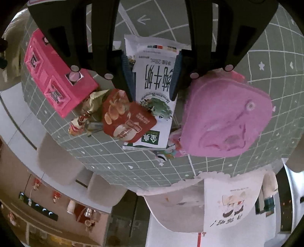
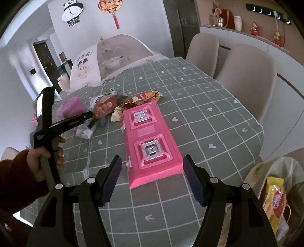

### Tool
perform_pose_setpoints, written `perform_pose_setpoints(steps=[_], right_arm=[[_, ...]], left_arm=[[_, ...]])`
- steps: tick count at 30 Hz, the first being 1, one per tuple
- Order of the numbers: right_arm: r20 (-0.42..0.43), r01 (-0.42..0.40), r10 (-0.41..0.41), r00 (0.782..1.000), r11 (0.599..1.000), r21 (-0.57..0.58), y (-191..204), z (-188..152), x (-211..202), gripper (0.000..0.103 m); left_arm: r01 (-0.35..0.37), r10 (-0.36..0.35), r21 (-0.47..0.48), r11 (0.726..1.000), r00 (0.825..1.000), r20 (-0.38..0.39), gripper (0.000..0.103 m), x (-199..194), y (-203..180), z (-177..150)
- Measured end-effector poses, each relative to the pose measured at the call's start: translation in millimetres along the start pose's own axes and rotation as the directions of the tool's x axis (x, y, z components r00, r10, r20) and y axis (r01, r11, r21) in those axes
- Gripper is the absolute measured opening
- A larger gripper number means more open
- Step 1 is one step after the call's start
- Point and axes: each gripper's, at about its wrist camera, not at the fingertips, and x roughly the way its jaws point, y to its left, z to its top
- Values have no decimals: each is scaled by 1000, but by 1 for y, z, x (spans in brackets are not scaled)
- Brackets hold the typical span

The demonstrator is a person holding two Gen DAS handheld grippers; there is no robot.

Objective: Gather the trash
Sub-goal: 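Grasp the long orange snack wrapper with the right tool while the left tool reaches the milk carton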

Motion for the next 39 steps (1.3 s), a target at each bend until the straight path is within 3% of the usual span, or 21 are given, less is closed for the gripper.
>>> perform_pose_setpoints(steps=[5,11,15,19,29,31,32,39], right_arm=[[-2,-15,15,1000,1000,-9,3,9,12,63],[1,-18,18,1000,999,-38,7,25,26,63],[25,-14,14,1000,1000,-14,3,57,44,63],[37,-1,-1,999,999,54,6,96,85,63],[-165,82,-57,985,986,147,24,131,193,63],[-189,76,-46,981,985,156,25,131,202,54],[-187,81,-55,981,987,135,28,130,202,42],[-198,-18,16,980,1000,-11,56,107,182,30]], left_arm=[[39,-38,21,999,999,-13,36,2,4,2],[66,-67,-26,997,997,-31,41,4,5,6],[142,-150,-96,985,985,-90,41,4,6,1],[183,-198,-144,973,975,-101,41,-9,11,-14],[198,-209,-136,971,975,-75,41,-45,36,-27],[200,-210,-136,970,975,-69,41,-46,39,-28],[201,-211,-138,970,975,-67,41,-46,40,-28],[195,-210,-193,962,976,-56,41,-42,49,-32]])
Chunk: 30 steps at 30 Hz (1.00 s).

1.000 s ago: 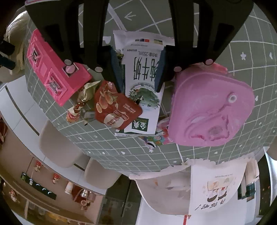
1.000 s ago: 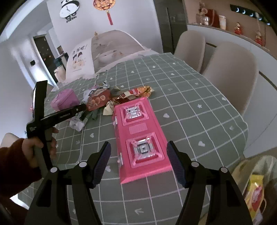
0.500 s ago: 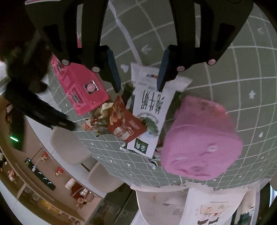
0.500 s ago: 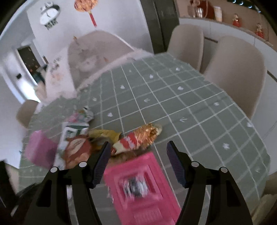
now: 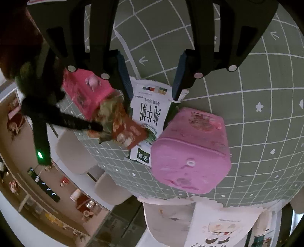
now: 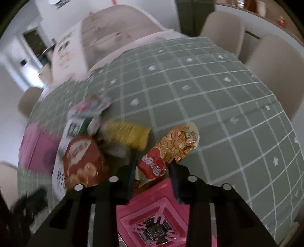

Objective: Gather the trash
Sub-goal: 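Grasp the long orange snack wrapper with the right tool while the left tool reaches the milk carton, then grasp the brown-red snack wrapper beside the milk carton with the left tool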

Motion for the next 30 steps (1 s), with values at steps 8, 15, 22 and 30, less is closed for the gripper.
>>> perform_pose_setpoints(steps=[8,15,22,30], right_arm=[[52,-72,75,996,995,-63,15,-43,-49,29],[230,-55,65,971,997,-48,4,-36,-114,28],[282,-10,13,959,1000,-13,-24,-48,-153,28],[262,-1,-8,965,999,37,-51,-92,-165,28]], left_arm=[[30,-30,36,999,1000,-3,41,-6,-8,0],[11,-12,107,994,1000,10,41,2,-41,9],[-129,124,244,961,992,35,41,39,-73,27],[-125,129,150,981,991,-22,41,64,-53,36]])
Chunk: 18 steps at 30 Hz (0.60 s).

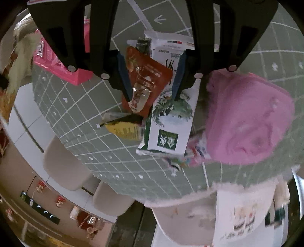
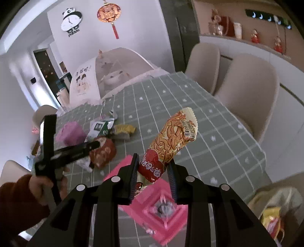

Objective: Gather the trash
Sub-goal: 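Grasp the brown-red snack wrapper beside the milk carton with the left tool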

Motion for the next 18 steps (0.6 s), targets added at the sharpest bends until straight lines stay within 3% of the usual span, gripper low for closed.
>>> perform_pose_setpoints(steps=[5,8,9,18], right_arm=[[-18,-3,3,1000,1000,27,-5,-19,-5,28],[-25,-10,10,1000,1000,28,-1,-24,-6,28],[-25,-14,15,1000,1000,26,1,-25,-6,28],[-32,-52,51,998,998,-20,28,-34,-10,28]], left_arm=[[31,-30,32,999,999,-38,39,-4,-8,-10],[55,-51,51,997,996,-67,14,-10,-13,-21],[73,-69,45,996,995,-76,11,-13,-13,-25],[151,-148,17,988,984,-96,4,-60,-2,-60]])
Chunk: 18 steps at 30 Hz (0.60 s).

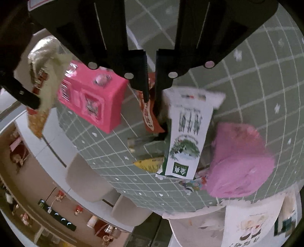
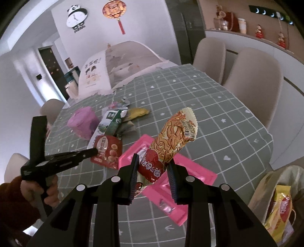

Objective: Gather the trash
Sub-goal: 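Grasp the brown-red snack wrapper beside the milk carton with the left tool, then carry the brown-red wrapper and orange snack wrapper over the bin with both tools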

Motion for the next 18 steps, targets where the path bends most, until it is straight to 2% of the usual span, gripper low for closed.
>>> perform_pose_setpoints(steps=[5,11,13,15,18], right_arm=[[-29,-17,16,999,998,-53,19,-12,3,28],[-77,-20,14,997,996,-83,30,-33,9,28],[-87,-14,7,996,997,-82,31,-39,11,28],[-97,-12,4,995,997,-80,31,-42,12,28],[-107,-12,4,994,997,-76,31,-47,11,28]], left_arm=[[39,-39,-14,999,999,-22,3,-33,9,-26],[49,-50,-24,998,998,-44,4,-47,18,-48],[37,-39,-47,998,998,-42,8,-45,23,-50],[16,-19,-83,996,999,-41,24,-39,27,-50],[3,-7,-106,994,999,-43,25,-27,32,-45]])
